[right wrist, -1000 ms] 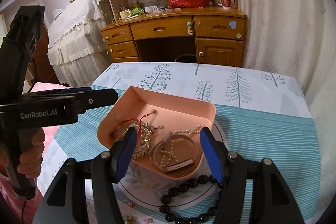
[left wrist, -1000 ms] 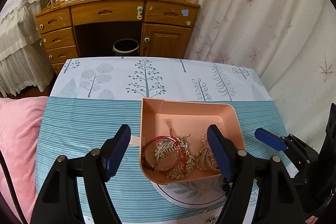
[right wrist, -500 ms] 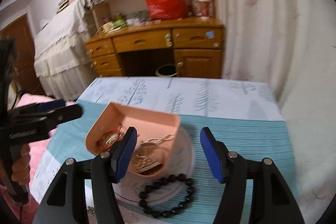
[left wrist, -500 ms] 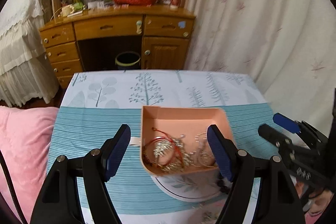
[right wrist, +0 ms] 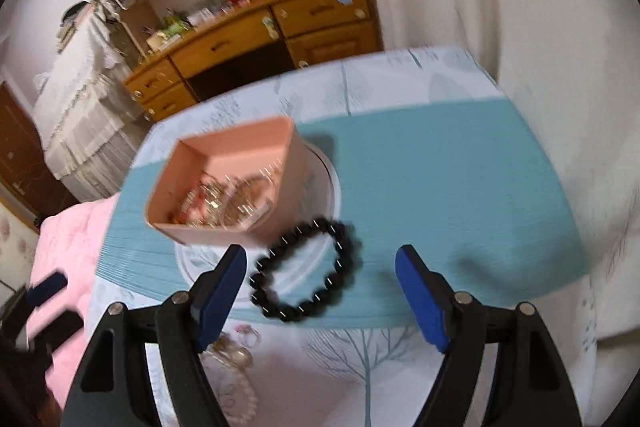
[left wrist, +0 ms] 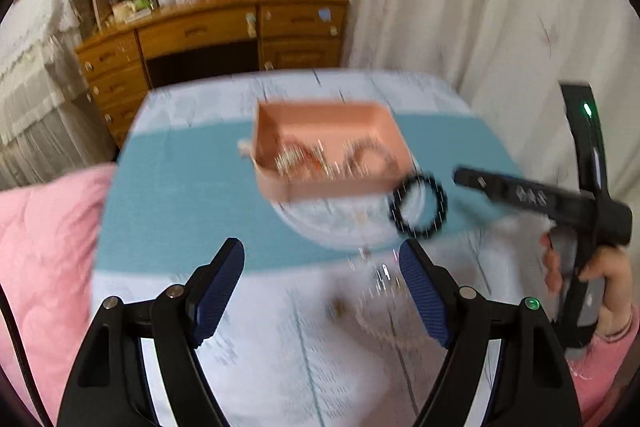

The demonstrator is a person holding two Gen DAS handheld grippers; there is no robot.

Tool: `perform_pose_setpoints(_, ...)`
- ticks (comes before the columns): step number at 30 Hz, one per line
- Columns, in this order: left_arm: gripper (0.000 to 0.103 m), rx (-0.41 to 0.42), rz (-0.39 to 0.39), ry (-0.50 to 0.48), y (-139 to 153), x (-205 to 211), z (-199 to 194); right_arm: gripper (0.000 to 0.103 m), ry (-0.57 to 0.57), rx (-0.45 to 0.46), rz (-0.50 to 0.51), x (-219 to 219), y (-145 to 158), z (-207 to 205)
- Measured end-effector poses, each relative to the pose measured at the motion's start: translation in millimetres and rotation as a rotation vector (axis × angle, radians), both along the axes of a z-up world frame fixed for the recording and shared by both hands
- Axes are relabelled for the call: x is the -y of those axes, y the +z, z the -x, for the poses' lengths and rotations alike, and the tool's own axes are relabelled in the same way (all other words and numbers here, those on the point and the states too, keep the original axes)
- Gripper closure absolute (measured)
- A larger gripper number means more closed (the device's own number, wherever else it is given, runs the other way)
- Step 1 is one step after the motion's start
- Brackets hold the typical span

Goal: Organize jewelry
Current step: 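Grasp the black bead bracelet with the right tool while the left tool grasps the pearl bracelet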

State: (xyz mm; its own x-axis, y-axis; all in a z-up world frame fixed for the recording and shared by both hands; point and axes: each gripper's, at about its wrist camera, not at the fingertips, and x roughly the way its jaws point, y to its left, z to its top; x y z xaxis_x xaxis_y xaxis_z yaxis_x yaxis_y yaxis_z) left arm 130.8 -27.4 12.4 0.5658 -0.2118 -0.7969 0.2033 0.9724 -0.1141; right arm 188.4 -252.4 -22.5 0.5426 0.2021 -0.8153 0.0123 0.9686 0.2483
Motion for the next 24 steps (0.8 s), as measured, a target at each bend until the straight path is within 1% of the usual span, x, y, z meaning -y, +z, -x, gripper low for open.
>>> perform_pose_setpoints(4, 0.025, -0.112, 0.007, 0.003, -39.0, 12.8, 12.2, 0.026, -0.002, -0.036, 0.018, -3.7, -21.7, 3.6)
perform_pose_setpoints(5, 0.027, -0.132, 0.007, 0.007, -47.4, 15.2, 14.0, 0.026, 0.007, -0.038, 0.027, -5.4, -26.7, 3.7)
perform_pose_setpoints(6, 0.028, -0.151, 0.005, 0.013, -55.4, 17.8, 15.2, 0.029, 0.014, -0.038, 0.036, -6.6, -29.8, 4.2)
perform_pose_setpoints(7, 0.032, -0.164, -0.001, 0.015, -61.1, 19.7, 16.3, 0.032, 0.023, -0.038, 0.047, -8.2, -33.3, 4.0)
perform_pose_setpoints(8, 0.037, -0.173, -0.010, 0.018, -66.1, 21.5, 18.1, 0.038, 0.030, -0.040, 0.053, -8.9, -35.2, 3.8)
perform_pose_setpoints(9, 0.038, -0.181, -0.018, 0.020, -69.7, 23.4, 18.5, 0.044, 0.039, -0.044, 0.064, -10.4, -38.5, 3.2)
perform_pose_setpoints(12, 0.042, -0.213, -0.015, 0.017, -77.6, 28.0, 19.8, 0.052, 0.057, -0.046, 0.085, -12.6, -45.3, 3.5)
perform_pose_setpoints(13, 0.045, -0.227, -0.005, 0.011, -79.7, 30.1, 20.2, 0.053, 0.068, -0.035, 0.085, -13.8, -45.8, 4.3)
perform_pose_setpoints(15, 0.049, -0.245, 0.007, 0.010, -82.4, 33.7, 19.4, 0.060, 0.086, -0.012, 0.098, -16.0, -45.6, 5.4)
perform_pose_setpoints(16, 0.052, -0.255, 0.009, 0.010, -85.3, 36.3, 18.6, 0.062, 0.091, 0.002, 0.119, -17.7, -45.9, 5.6)
perform_pose_setpoints(17, 0.056, -0.264, 0.009, 0.010, -88.4, 38.6, 18.0, 0.066, 0.102, 0.012, 0.142, -19.8, -47.8, 5.4)
perform_pose_setpoints(18, 0.056, -0.267, 0.005, 0.012, -90.5, 41.1, 17.1, 0.071, 0.114, 0.024, 0.141, -20.9, -49.1, 5.5)
perform_pose_setpoints(19, 0.057, -0.251, -0.012, 0.015, -90.0, 44.5, 17.3, 0.073, 0.133, 0.028, 0.126, -21.4, -52.3, 4.9)
perform_pose_setpoints(22, 0.059, -0.245, -0.038, 0.018, -90.4, 50.4, 15.9, 0.078, 0.155, 0.061, 0.132, -21.1, -53.3, 6.0)
perform_pose_setpoints(23, 0.059, -0.241, -0.049, 0.019, -90.9, 52.7, 16.0, 0.081, 0.164, 0.062, 0.119, -20.4, -53.4, 5.9)
perform_pose_setpoints(24, 0.061, -0.237, -0.066, 0.019, -91.1, 55.5, 16.2, 0.081, 0.166, 0.064, 0.097, -17.9, -53.4, 6.0)
